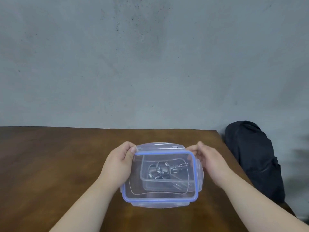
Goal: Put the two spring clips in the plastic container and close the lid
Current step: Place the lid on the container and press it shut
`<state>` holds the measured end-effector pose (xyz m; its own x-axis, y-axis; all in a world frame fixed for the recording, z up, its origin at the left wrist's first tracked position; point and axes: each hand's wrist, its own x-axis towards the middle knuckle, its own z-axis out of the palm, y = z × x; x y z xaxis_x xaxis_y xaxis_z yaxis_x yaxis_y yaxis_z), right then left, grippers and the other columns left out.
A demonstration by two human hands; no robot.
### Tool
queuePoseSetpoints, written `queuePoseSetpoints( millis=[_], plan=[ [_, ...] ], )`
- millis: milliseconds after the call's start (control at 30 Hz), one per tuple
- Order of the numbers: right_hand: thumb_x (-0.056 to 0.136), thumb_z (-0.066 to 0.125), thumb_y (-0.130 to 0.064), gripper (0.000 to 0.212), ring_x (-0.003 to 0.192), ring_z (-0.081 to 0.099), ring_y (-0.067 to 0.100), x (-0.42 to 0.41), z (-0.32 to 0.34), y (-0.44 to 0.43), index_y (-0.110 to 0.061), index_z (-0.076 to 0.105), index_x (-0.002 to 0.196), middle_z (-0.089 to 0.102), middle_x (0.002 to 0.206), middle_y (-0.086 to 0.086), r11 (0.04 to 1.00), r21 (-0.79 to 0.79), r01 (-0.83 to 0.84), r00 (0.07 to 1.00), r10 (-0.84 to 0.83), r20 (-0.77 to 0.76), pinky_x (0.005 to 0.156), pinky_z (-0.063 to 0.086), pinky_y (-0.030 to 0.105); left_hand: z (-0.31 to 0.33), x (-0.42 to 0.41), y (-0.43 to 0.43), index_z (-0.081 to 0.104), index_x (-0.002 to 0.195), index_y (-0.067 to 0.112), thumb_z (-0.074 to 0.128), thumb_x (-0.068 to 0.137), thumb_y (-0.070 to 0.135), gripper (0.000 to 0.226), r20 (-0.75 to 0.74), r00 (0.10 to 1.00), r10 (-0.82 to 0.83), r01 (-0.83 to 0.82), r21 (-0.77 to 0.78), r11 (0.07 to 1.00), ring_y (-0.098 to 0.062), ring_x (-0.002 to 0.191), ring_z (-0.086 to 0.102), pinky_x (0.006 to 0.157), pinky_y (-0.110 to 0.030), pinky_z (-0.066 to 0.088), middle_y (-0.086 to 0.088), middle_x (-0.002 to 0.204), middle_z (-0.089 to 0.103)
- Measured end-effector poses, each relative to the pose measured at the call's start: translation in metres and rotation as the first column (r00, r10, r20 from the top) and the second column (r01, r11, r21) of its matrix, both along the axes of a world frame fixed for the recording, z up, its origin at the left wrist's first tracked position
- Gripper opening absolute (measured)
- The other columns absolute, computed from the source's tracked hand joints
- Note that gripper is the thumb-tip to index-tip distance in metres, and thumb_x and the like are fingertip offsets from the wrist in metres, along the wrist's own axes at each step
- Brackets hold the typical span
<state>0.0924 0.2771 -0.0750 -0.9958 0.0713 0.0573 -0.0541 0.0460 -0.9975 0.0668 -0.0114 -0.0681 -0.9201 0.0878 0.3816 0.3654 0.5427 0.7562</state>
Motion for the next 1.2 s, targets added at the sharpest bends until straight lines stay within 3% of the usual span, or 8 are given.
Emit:
queuePoseSetpoints(
  millis=[67, 167, 233, 367, 533, 767, 967, 1200],
  plan=[
    [0.109, 0.032, -0.034, 0.057, 0.073, 0.068, 0.029, 0.009, 0.008, 0.003, -0.003, 0.076, 0.092, 0.074, 0.085, 0.018, 0.996, -0.089, 0.023, 0.999, -0.026, -0.03, 0.068, 0.052, 0.039, 0.006, -0.015, 0.01, 0.055, 0.069, 0.029, 0.049, 0.103, 0.015, 0.038, 0.076, 0.997, 0.016, -0.017, 0.002, 1.0, -0.01, 0.058, 0.051, 0.059, -0.033, 0.041, 0.015, 0.058, 0.058],
    [0.104, 0.05, -0.032, 0.027, 0.066, 0.068, 0.013, 0.015, 0.007, -0.008, -0.018, 0.07, 0.092, 0.074, 0.077, -0.008, 0.953, 0.281, 0.118, 0.99, -0.091, -0.106, 0.062, 0.053, 0.035, 0.015, -0.033, 0.027, 0.062, 0.078, 0.024, 0.05, 0.104, 0.019, 0.029, 0.127, 0.992, -0.009, 0.008, 0.007, 1.0, -0.013, 0.065, 0.055, 0.061, -0.03, 0.042, 0.009, 0.066, 0.062],
    [0.102, 0.052, -0.034, 0.019, 0.077, 0.067, 0.013, 0.011, 0.003, -0.011, -0.026, 0.066, 0.091, 0.072, 0.084, -0.007, 0.869, 0.443, 0.221, 0.974, -0.174, -0.144, 0.071, 0.053, 0.037, 0.018, -0.042, 0.035, 0.068, 0.088, 0.024, 0.054, 0.103, 0.024, 0.021, 0.141, 0.989, -0.034, 0.028, 0.046, 0.999, -0.011, 0.071, 0.059, 0.065, -0.027, 0.044, 0.007, 0.076, 0.067],
    [0.101, 0.054, -0.033, 0.032, 0.068, 0.053, 0.02, -0.009, -0.008, -0.004, -0.008, 0.059, 0.082, 0.062, 0.074, 0.006, 0.86, 0.377, 0.345, 0.938, -0.329, -0.109, 0.067, 0.045, 0.039, 0.008, -0.053, 0.036, 0.07, 0.091, 0.021, 0.058, 0.102, 0.032, 0.019, 0.267, 0.962, -0.059, 0.02, 0.148, 0.989, -0.012, 0.068, 0.06, 0.063, -0.03, 0.045, 0.005, 0.077, 0.068],
    [0.102, 0.051, -0.038, 0.037, 0.064, 0.05, 0.019, -0.034, -0.025, 0.004, -0.005, 0.055, 0.085, 0.058, 0.074, 0.003, 0.821, 0.459, 0.338, 0.924, -0.384, 0.006, 0.061, 0.041, 0.037, -0.027, -0.057, 0.022, 0.068, 0.083, 0.013, 0.061, 0.098, 0.014, 0.017, 0.444, 0.895, -0.044, -0.026, 0.15, 0.988, -0.017, 0.043, 0.055, 0.051, -0.029, 0.044, 0.0, 0.057, 0.065],
    [0.096, 0.06, -0.034, 0.019, 0.079, 0.062, 0.018, -0.051, -0.036, 0.005, -0.017, 0.061, 0.088, 0.069, 0.086, 0.0, 0.79, 0.494, 0.364, 0.892, -0.448, 0.06, 0.069, 0.05, 0.037, -0.041, -0.061, 0.029, 0.073, 0.084, 0.02, 0.067, 0.094, 0.023, 0.012, 0.477, 0.878, 0.045, -0.1, 0.09, 0.991, -0.018, 0.054, 0.063, 0.059, -0.036, 0.055, -0.007, 0.079, 0.077],
    [0.097, 0.057, -0.026, 0.016, 0.08, 0.063, 0.02, -0.052, -0.043, 0.005, -0.018, 0.063, 0.085, 0.069, 0.086, 0.001, 0.785, 0.527, 0.324, 0.889, -0.443, 0.113, 0.072, 0.053, 0.04, -0.046, -0.059, 0.035, 0.073, 0.084, 0.026, 0.066, 0.093, 0.026, 0.011, 0.466, 0.879, 0.106, -0.129, 0.017, 0.992, -0.013, 0.077, 0.071, 0.065, -0.028, 0.051, 0.007, 0.084, 0.077],
    [0.097, 0.057, -0.029, 0.02, 0.078, 0.064, 0.023, -0.052, -0.042, 0.004, -0.017, 0.063, 0.083, 0.07, 0.082, 0.001, 0.763, 0.576, 0.294, 0.901, -0.423, 0.099, 0.072, 0.054, 0.042, -0.05, -0.063, 0.031, 0.076, 0.081, 0.023, 0.069, 0.092, 0.019, 0.014, 0.489, 0.864, 0.12, -0.167, 0.053, 0.985, -0.013, 0.067, 0.069, 0.064, -0.029, 0.053, 0.006, 0.077, 0.078]
  ],
)
